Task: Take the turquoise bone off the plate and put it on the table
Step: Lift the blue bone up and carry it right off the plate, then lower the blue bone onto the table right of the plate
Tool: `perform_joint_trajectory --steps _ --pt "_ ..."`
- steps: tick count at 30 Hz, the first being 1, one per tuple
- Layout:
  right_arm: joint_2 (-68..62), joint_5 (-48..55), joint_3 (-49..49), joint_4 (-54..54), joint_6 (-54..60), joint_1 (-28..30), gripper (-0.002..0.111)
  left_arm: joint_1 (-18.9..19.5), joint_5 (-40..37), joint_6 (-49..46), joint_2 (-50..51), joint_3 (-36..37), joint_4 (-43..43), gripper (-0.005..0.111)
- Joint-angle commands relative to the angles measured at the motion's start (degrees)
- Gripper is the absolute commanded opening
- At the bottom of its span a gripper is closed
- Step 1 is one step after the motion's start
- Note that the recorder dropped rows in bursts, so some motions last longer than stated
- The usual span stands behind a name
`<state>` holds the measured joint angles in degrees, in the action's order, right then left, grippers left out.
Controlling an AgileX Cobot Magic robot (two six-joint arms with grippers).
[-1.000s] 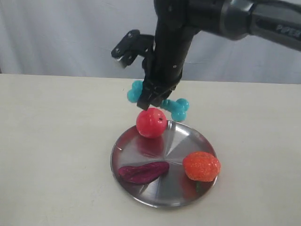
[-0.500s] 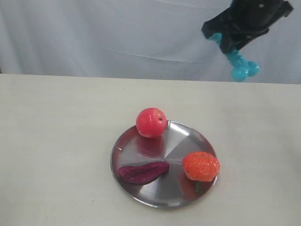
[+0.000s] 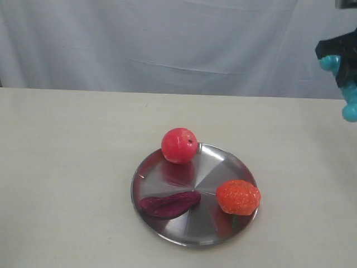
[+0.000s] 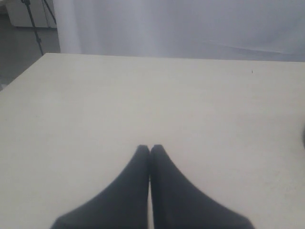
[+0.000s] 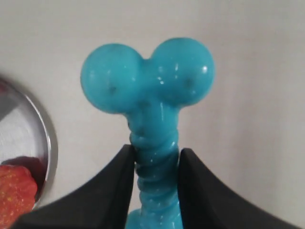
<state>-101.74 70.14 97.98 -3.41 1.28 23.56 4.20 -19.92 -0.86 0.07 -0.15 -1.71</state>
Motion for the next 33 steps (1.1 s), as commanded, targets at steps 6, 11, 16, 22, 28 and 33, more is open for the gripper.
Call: perform_joint_trajectory --steps 6,11,16,22,28,33 --pt "-1.0 -6.8 -13.1 5.7 -0.4 0.6 0.0 0.3 0.3 0.2 -0.1 0.1 -0.2 0.0" --pt "-5.9 -7.9 -16.9 8.7 0.5 0.3 0.0 0.3 0.3 0.2 -0.1 0.1 -0.2 0.0" --pt "-10.9 -12.4 -19.2 8.7 0.7 -2.3 0.0 0.3 0.3 0.2 -0.1 0.1 -0.2 0.0" --pt "-15.2 -17.1 -19.2 8.3 0.0 -6.7 0.0 0.3 0.3 0.2 -0.1 0.1 -0.2 0.0" --pt "-15.5 -17.7 -19.2 8.3 0.1 -6.6 0.0 0.3 0.3 0.2 -0.1 0.1 -0.2 0.0" --pt "-15.5 -18.8 -19.2 8.3 1.8 -6.6 0.0 0.3 0.3 0.2 -0.1 0.1 -0.2 0.0"
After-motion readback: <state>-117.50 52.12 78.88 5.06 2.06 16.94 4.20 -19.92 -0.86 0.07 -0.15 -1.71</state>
